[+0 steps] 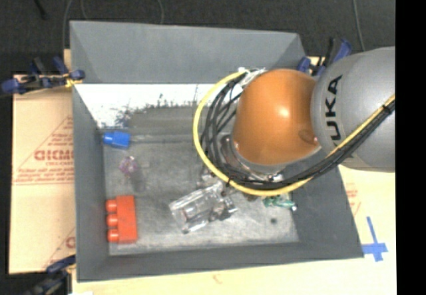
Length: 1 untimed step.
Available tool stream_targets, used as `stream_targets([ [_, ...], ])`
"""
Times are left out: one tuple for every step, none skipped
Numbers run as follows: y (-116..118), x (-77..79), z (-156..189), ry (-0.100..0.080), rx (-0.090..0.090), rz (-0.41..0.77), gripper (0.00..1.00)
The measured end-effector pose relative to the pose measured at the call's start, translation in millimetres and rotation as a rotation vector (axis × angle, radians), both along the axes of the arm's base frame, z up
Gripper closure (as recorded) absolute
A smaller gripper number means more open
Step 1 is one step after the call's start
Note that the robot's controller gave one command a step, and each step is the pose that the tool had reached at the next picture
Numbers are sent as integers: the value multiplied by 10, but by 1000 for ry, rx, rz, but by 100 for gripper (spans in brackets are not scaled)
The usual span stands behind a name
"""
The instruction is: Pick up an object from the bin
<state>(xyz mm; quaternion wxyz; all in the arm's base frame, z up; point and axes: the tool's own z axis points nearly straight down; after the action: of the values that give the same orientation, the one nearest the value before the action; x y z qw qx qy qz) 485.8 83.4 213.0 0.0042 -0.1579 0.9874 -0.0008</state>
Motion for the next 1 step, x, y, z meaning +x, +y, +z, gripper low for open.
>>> stream_targets([
  [415, 118, -560, 12, -1, 309, 100],
])
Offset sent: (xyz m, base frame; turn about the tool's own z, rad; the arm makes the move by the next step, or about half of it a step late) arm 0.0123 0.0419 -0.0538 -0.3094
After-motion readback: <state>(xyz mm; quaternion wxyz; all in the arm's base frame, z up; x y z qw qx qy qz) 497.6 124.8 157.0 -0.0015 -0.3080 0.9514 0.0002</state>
